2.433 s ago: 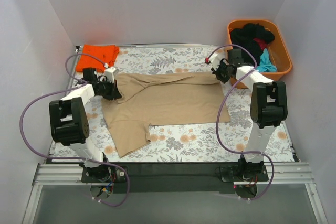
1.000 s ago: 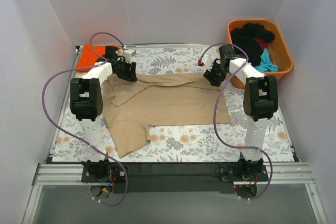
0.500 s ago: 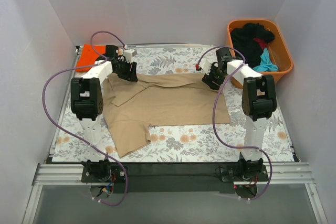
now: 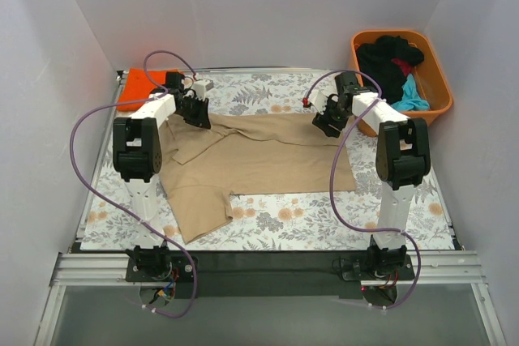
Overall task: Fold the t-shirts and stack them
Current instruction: Fold the tshirt
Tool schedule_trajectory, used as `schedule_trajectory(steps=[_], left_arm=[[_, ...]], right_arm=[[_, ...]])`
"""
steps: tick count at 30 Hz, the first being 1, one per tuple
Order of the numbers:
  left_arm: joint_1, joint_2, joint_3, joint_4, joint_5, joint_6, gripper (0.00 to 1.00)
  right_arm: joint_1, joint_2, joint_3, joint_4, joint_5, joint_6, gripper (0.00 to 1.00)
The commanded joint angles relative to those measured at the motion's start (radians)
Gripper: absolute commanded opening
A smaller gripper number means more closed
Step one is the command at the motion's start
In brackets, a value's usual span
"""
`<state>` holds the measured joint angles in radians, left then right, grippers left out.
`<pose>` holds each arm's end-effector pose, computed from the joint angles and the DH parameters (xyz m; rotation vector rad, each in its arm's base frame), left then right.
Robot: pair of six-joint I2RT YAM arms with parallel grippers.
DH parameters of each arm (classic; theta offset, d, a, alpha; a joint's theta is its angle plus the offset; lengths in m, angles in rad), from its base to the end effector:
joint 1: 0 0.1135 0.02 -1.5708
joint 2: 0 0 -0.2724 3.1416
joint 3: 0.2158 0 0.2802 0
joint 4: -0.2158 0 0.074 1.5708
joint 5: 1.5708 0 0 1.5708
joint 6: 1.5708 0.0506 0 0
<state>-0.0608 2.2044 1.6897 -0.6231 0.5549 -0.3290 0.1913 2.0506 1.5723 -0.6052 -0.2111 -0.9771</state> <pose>0.4956 -0.0569 0.1443 -0.1932 2.6956 -0.8685 0.4635 0.1006 0.1733 -1.4986 2.1417 0.0070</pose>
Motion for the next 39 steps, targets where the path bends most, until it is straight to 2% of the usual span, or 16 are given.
schedule_trajectory(steps=[1, 5, 12, 23, 24, 25, 26, 27, 29, 33, 39], left_arm=[[-0.001, -0.051, 0.025, -0.032, 0.051, 0.012, 0.02], [-0.001, -0.142, 0.008, -0.101, 0.082, 0.047, 0.0], [0.0, -0.323, -0.08, -0.274, 0.108, 0.163, 0.0], [-0.016, -0.324, -0.242, -0.352, 0.102, 0.242, 0.0], [-0.017, -0.319, -0.26, -0.348, 0.085, 0.243, 0.05], [-0.016, -0.318, -0.265, -0.339, 0.077, 0.226, 0.18], [-0.014, -0.321, -0.269, -0.331, 0.071, 0.217, 0.27], [-0.011, -0.331, -0.271, -0.308, 0.074, 0.205, 0.41], [0.018, -0.347, -0.248, -0.285, 0.094, 0.145, 0.57], [0.116, -0.385, -0.211, -0.236, 0.14, 0.042, 0.59], [0.225, -0.356, -0.274, -0.138, 0.008, -0.06, 0.47]], right_arm=[[0.004, -0.029, -0.011, -0.025, 0.019, -0.032, 0.56], [0.005, 0.014, 0.0, -0.025, 0.075, -0.017, 0.5], [0.004, 0.025, 0.0, -0.028, 0.092, -0.005, 0.49], [0.004, 0.037, 0.038, -0.053, 0.101, -0.002, 0.49], [0.004, 0.039, 0.04, -0.054, 0.101, -0.002, 0.48], [0.005, 0.039, 0.04, -0.056, 0.101, -0.003, 0.48], [0.004, 0.037, 0.041, -0.057, 0.099, -0.003, 0.48], [0.004, 0.034, 0.041, -0.057, 0.096, -0.003, 0.48], [0.004, 0.033, 0.045, -0.059, 0.09, 0.002, 0.48], [0.005, 0.022, 0.066, -0.067, 0.069, 0.029, 0.47], [0.013, 0.011, 0.066, -0.082, 0.042, 0.066, 0.43]])
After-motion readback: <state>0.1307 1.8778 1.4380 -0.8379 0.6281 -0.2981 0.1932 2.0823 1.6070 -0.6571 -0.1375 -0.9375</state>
